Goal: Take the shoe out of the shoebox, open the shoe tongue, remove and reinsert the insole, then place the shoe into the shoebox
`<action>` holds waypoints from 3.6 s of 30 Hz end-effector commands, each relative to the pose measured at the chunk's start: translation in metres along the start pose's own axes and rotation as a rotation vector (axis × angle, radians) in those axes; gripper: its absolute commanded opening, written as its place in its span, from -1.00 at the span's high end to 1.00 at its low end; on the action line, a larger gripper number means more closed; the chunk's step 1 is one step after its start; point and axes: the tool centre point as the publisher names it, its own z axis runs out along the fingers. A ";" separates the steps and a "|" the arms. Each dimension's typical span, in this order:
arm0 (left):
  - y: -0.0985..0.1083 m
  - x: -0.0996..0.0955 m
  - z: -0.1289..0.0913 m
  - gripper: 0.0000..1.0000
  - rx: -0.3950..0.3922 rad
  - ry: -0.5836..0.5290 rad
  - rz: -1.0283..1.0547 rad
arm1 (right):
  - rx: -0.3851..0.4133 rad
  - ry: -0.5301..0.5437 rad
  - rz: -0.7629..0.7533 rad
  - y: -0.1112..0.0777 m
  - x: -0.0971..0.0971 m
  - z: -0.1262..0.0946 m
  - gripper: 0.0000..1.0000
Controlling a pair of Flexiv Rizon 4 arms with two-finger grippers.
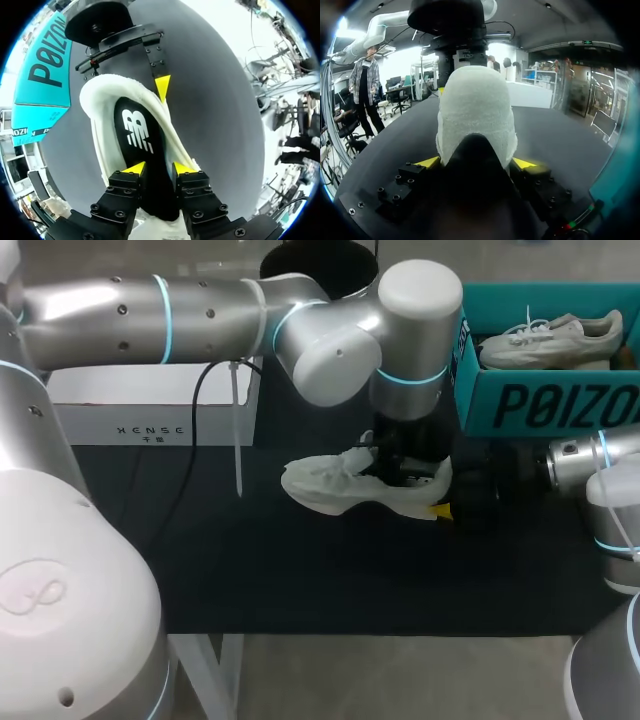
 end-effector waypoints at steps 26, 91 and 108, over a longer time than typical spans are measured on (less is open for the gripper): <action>-0.003 0.010 0.059 1.00 0.023 -0.145 0.025 | 0.002 -0.001 -0.001 -0.003 0.000 0.002 1.00; -0.001 -0.001 -0.047 1.00 0.175 -0.361 -0.116 | 0.002 -0.001 -0.001 -0.003 0.000 0.002 1.00; -0.043 0.004 -0.056 1.00 0.230 -0.371 -0.065 | 0.002 -0.001 -0.001 -0.003 0.000 0.002 1.00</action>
